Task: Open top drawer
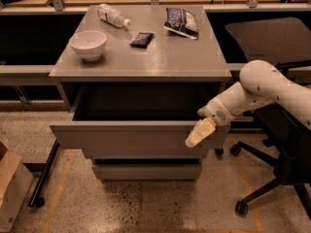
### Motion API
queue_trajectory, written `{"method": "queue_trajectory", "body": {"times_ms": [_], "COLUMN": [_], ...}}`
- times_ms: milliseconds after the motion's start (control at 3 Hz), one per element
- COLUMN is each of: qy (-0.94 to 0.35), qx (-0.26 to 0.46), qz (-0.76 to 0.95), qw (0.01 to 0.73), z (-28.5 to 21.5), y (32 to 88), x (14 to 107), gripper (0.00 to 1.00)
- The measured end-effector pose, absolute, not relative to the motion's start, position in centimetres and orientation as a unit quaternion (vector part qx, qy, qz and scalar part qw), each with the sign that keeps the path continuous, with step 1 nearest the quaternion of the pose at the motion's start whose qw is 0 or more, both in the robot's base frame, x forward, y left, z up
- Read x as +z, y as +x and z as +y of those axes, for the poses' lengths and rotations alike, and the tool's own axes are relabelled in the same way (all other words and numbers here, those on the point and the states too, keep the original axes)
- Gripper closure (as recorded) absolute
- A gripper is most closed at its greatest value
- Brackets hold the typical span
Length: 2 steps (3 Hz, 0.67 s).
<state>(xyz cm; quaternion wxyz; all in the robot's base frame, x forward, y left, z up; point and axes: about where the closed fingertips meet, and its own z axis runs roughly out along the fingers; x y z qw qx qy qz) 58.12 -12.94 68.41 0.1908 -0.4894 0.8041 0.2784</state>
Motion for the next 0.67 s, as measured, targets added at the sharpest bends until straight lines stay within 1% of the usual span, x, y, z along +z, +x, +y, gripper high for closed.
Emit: {"method": "queue_trajectory", "body": {"times_ms": [333,667], "qy": [-0.489,-0.492], "qx": [0.278,0.286], "qz": [0.804,0.805], "qw": [0.191,0.170], "z": [-12.94,-12.50], "y": [58.12,57.81], "x": [68.41,68.01], "gripper": [0.00,0.00]}}
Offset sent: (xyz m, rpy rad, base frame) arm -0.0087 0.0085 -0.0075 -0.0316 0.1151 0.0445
